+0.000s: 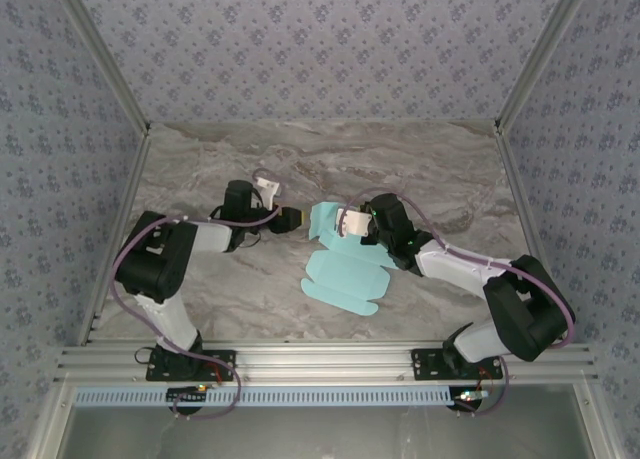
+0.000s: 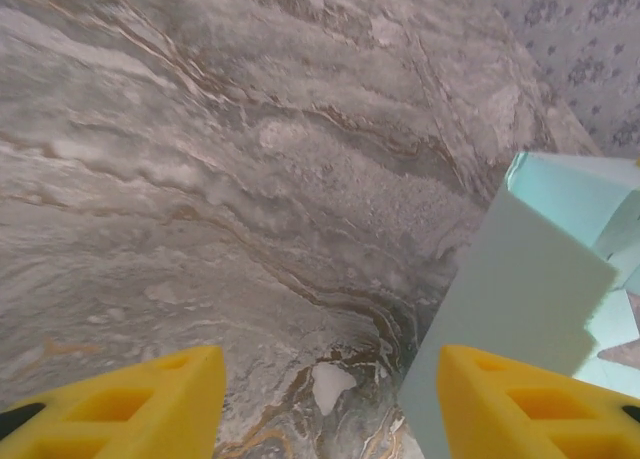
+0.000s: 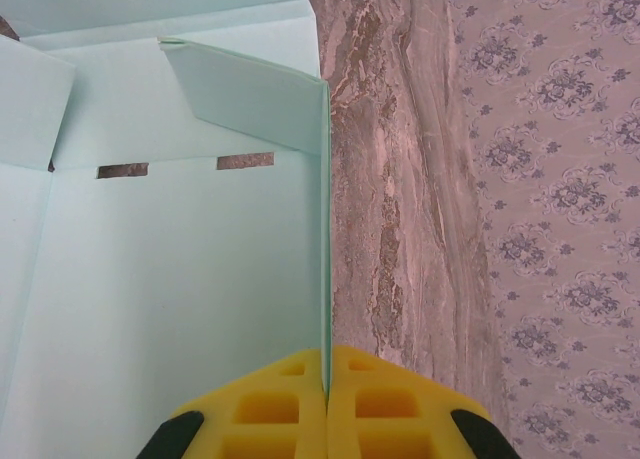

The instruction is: Fold the paper box

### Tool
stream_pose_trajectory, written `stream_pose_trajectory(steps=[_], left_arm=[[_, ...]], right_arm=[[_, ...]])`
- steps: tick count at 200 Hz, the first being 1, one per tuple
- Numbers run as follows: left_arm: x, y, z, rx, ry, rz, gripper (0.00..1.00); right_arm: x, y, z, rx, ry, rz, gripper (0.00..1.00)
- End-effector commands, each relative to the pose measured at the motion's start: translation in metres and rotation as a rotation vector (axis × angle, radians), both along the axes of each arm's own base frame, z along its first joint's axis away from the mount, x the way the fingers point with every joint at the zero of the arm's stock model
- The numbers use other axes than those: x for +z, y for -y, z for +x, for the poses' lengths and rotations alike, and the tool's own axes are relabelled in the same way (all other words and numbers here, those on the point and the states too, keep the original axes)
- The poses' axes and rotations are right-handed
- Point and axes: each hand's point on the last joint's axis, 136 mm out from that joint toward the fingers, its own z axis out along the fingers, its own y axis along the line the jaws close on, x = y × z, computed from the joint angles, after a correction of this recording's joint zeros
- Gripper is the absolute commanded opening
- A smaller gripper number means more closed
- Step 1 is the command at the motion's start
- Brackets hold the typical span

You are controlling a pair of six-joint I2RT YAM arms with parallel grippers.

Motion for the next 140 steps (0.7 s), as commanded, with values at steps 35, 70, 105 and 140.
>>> stream_pose_trajectory(steps=[35, 70, 105, 140], left_arm=[[0.007, 0.054, -0.029, -0.247, 0.042, -0.013, 0.59], [0.006, 0.072, -0.038, -0.316, 0.051, 0.001, 0.59], [0.008, 0.079, -0.038, -0.332, 0.059, -0.003, 0.59], [0.005, 0.084, -0.039, -0.339, 0.07, 0.017, 0.59]], right_arm=[[0.002, 0.002, -0.001, -0.007, -0.014, 0.006, 0.0], [0.0, 0.001, -0.001, -0.005, -0.023, 0.009, 0.0], [-0.001, 0.002, -0.003, -0.007, -0.031, 0.008, 0.0], [-0.002, 0.002, -0.004, -0.01, -0.035, 0.017, 0.0]])
